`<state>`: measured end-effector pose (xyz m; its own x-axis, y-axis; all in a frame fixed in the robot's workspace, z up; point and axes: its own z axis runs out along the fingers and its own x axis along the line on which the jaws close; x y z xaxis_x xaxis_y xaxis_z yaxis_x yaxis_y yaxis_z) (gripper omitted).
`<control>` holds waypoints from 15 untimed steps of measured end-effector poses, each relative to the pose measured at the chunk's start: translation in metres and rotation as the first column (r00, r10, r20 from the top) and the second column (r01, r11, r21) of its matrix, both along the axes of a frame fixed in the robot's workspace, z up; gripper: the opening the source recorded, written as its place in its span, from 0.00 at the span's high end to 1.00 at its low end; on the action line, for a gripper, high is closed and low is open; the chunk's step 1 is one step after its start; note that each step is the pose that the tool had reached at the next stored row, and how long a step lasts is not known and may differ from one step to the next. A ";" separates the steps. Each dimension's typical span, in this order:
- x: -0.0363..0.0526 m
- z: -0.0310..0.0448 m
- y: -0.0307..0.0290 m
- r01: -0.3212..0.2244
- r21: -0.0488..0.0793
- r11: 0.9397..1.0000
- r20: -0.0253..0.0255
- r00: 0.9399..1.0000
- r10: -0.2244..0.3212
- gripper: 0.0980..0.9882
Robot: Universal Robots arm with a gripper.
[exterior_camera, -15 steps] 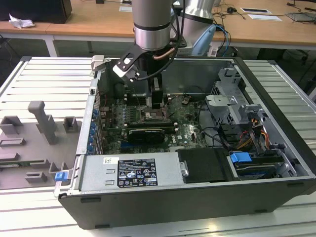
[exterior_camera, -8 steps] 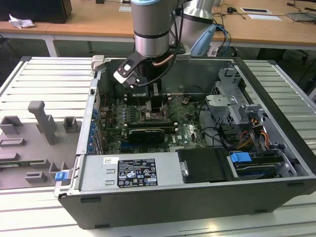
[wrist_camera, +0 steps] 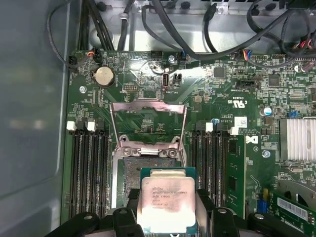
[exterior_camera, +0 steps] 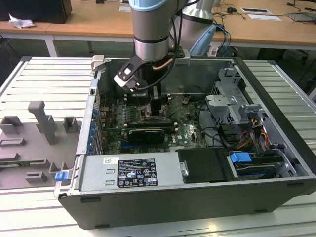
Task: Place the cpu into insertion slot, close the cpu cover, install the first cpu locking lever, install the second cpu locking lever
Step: 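Place the cpu into insertion slot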
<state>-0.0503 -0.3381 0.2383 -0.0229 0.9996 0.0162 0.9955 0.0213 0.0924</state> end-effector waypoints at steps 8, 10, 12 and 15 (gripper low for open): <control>-0.0015 -0.0185 0.0089 0.006 0.000 1.000 0.000 1.000 -0.006 0.52; -0.0015 -0.0220 0.0101 0.026 0.000 1.000 0.000 1.000 -0.026 0.52; -0.0014 -0.0244 0.0121 0.028 0.000 1.000 0.000 1.000 -0.028 0.52; -0.0014 -0.0272 0.0146 0.028 0.000 1.000 0.000 1.000 -0.028 0.52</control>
<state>-0.0517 -0.3235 0.2111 0.0049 0.9999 0.0163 0.9957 -0.0064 0.0924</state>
